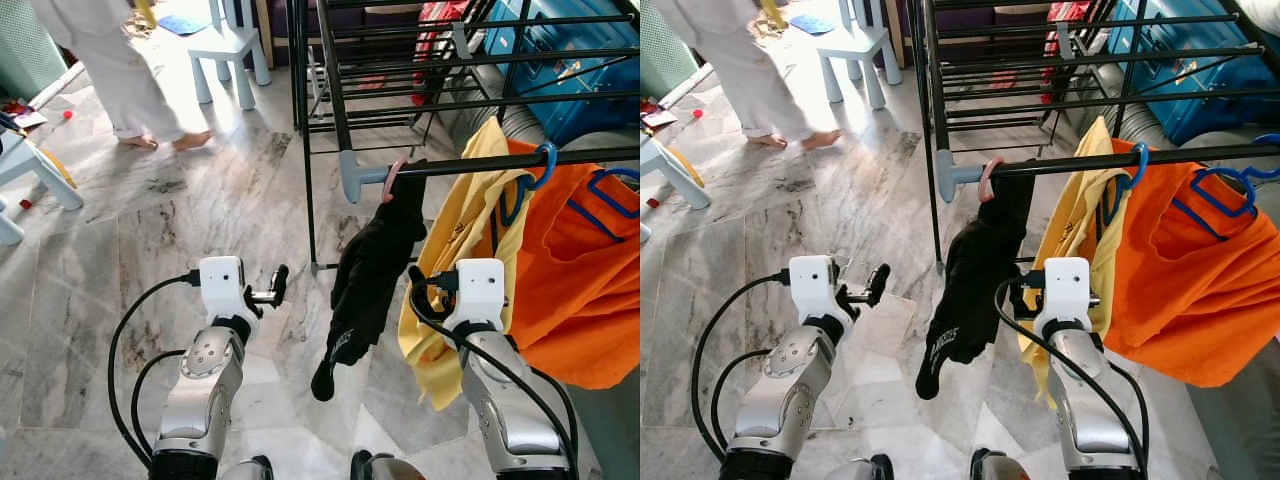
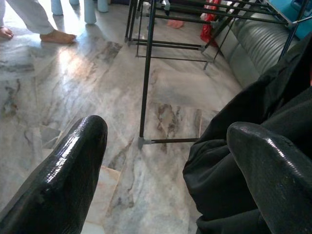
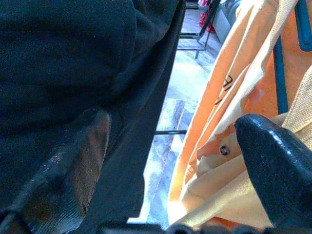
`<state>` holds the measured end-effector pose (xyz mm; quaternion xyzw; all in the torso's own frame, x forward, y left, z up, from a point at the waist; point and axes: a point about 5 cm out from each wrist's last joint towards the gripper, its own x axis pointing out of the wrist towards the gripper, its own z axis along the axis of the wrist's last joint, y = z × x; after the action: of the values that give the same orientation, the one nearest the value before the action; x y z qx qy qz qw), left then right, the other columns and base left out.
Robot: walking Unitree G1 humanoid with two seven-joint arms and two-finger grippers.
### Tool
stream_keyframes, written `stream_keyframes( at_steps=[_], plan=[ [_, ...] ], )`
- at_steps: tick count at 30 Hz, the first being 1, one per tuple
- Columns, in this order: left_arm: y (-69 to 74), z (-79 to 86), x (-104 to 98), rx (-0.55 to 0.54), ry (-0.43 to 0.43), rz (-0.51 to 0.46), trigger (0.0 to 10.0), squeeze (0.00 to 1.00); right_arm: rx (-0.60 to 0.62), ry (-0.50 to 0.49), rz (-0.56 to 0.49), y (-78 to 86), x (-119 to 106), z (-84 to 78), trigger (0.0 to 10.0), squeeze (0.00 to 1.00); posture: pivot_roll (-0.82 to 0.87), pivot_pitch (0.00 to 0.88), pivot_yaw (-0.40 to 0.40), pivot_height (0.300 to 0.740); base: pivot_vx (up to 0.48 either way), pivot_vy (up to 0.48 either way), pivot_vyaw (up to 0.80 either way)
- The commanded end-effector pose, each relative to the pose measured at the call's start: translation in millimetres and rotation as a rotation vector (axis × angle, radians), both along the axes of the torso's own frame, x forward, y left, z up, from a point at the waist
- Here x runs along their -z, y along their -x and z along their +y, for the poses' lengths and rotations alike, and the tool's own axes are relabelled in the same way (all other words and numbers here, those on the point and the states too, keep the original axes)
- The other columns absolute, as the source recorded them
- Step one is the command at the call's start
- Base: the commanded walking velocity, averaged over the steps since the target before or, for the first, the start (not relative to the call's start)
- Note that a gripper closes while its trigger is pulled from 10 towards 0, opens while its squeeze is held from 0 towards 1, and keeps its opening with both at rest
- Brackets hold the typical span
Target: Hang hanger
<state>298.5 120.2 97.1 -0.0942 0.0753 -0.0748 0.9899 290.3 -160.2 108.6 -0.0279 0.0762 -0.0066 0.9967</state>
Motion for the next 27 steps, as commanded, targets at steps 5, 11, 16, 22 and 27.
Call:
stream_keyframes(
  at_steps=[5, 11, 16, 22, 27],
  plan=[
    [1.4, 1.1, 2.0, 0.000, -0.022, -0.002, 10.0, 0.00, -0.002, 0.013, -0.032, -0.4, -6.8, 0.7, 10.0, 1.00, -0.13, 0.185, -0.005, 0.740, 0.000, 0.000, 0.00],
    [1.8, 0.4, 2.6, -0.002, -0.038, -0.002, 10.0, 0.00, 0.014, -0.008, -0.023, -1.0, -5.8, 0.5, 10.0, 1.00, -0.13, 0.187, -0.008, 0.740, 0.000, 0.081, 0.00],
    [1.9, 0.7, 3.7, 0.001, -0.048, -0.002, 10.0, 0.00, 0.013, 0.005, -0.023, -0.7, -5.6, 0.3, 10.0, 1.00, -0.13, 0.187, -0.008, 0.740, 0.000, 0.268, 0.00],
    [2.4, -0.8, 4.5, 0.006, -0.054, -0.001, 10.0, 0.00, 0.011, 0.010, -0.025, -0.3, -5.9, 0.7, 10.0, 1.00, -0.13, 0.192, -0.007, 0.740, 0.000, 0.301, 0.00],
    [3.4, -0.8, 4.8, 0.009, -0.056, 0.002, 10.0, 0.00, 0.014, 0.023, -0.028, 0.1, -6.3, 0.7, 10.0, 1.00, -0.13, 0.197, -0.007, 0.740, 0.000, 0.324, 0.00]
  ],
)
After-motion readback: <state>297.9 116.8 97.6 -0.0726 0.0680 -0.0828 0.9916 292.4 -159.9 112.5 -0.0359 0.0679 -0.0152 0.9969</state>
